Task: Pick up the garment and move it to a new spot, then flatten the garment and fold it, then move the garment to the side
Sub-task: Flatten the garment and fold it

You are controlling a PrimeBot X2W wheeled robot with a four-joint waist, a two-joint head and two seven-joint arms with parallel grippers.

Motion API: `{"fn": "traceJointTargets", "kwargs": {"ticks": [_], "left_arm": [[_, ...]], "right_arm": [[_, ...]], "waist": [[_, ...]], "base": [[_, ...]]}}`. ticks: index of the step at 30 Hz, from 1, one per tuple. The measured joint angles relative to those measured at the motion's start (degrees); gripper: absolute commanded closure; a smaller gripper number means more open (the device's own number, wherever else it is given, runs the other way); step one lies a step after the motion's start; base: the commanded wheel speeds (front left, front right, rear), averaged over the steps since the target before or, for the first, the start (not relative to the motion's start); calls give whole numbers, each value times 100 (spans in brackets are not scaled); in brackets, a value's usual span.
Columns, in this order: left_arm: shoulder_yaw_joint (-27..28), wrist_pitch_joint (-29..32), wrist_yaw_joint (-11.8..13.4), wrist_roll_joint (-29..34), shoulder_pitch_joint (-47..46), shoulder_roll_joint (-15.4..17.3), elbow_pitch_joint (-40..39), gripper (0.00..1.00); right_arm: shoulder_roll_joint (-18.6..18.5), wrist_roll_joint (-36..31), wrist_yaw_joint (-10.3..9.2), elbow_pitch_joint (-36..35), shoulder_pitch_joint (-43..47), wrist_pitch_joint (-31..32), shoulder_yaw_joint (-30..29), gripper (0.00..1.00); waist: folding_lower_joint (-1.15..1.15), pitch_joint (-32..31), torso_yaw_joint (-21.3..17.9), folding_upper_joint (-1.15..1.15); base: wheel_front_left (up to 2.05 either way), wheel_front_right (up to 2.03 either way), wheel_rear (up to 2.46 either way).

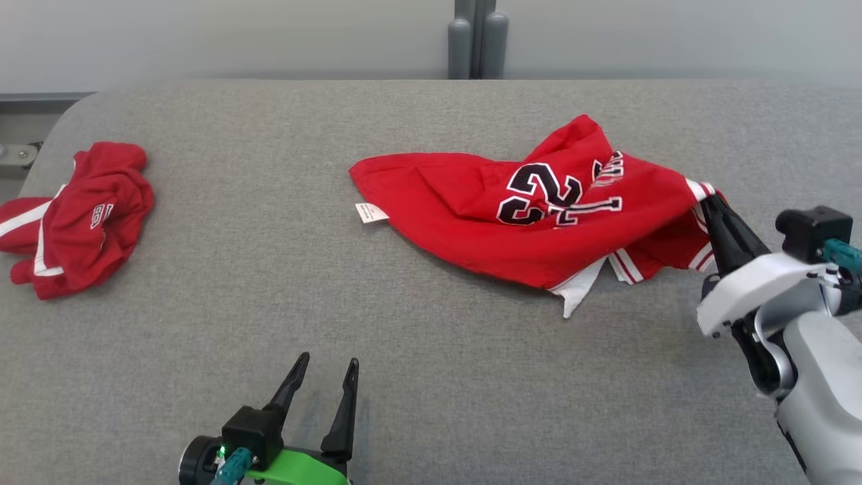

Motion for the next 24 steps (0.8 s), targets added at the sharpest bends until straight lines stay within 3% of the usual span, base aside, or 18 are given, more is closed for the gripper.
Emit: {"fn": "traceJointTargets", "kwargs": {"ticks": [1, 10, 16, 24], "left_arm": [[-2, 0, 0, -1, -15, -1, -2, 0], [41, 0, 4, -20, -329, -1, -60, 0], [379, 0, 74, 7, -864, -4, 45, 0], [1032, -1, 77, 492, -2747, 390, 1403, 0]], "right_arm": [[-2, -9, 0, 114, 76, -8, -55, 0], [243, -160, -1, 358, 558, -364, -240, 0], [509, -424, -1, 13, 766, -466, -428, 0], [976, -789, -1, -655, 890, -487, -639, 0]], "waist": [[0, -4, -42, 0], [0, 104, -413, 0], [0, 247, -780, 0], [0, 868, -1372, 0]], "base": [[0, 0, 0], [0, 0, 0], [0, 0, 0], [0, 0, 0]]}}
